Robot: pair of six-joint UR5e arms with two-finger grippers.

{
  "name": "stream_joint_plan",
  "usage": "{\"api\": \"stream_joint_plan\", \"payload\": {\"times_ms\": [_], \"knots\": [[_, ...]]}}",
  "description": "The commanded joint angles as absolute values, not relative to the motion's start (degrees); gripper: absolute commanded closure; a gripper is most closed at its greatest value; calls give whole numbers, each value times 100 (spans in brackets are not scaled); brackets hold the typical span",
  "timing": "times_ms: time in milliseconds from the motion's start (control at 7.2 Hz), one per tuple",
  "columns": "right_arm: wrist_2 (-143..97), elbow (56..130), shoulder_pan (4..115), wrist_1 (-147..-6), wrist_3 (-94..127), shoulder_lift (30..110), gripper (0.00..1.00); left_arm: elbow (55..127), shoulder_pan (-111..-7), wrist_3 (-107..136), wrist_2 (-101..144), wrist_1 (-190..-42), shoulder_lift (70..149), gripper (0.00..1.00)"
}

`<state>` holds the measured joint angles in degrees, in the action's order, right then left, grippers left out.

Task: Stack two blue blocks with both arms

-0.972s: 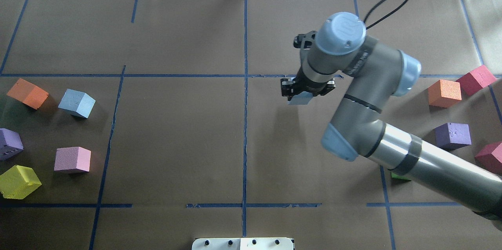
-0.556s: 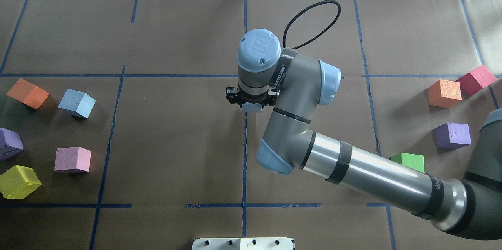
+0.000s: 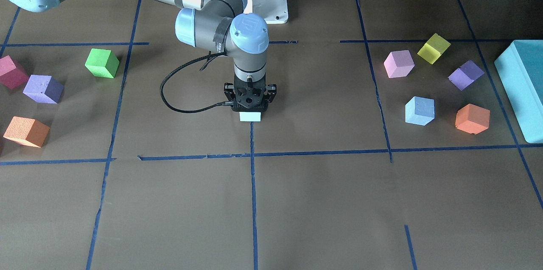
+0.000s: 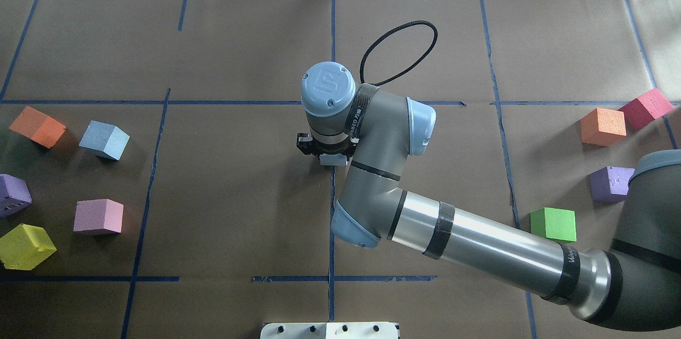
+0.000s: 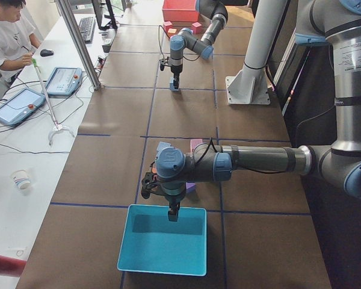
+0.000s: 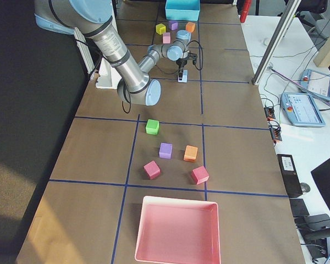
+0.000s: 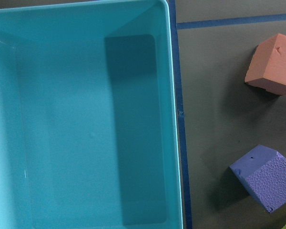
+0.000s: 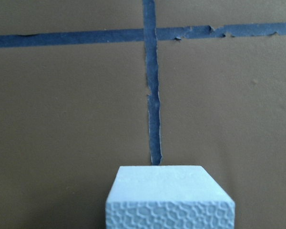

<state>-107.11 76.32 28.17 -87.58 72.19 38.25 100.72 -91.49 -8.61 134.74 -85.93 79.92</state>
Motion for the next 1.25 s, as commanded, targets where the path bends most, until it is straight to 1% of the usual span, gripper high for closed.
{"api": "stream_joint_plan", "payload": {"times_ms": [0, 278, 417, 556, 694, 833, 1111], "knots": [[-10749, 7699, 2900, -8763, 7199, 3718, 0, 10072, -9149, -861, 13474, -8596, 7989, 0], [-11404, 8050, 3652, -8815, 6963, 3796, 0, 10072, -9149, -861, 13439, -8596, 7998, 0], [-11852, 8434, 4196, -9129, 6352, 4067, 0, 10090, -9149, -853, 13447, -8613, 8050, 0], [-12083, 9125, 4706, -9567, 5232, 4687, 0, 10099, -9141, -792, 13447, -8735, 8251, 0], [-12416, 9776, 5372, -9684, 3898, 5572, 0, 10090, -9132, -808, 13447, -9050, 8410, 0], [-12906, 10174, 6075, -9694, 2702, 6425, 0, 10081, -9132, -774, 13465, -9566, 8463, 0], [-13218, 10658, 7211, -9677, 214, 7938, 0, 10081, -9027, -800, 13700, -9711, 8525, 0]]}}
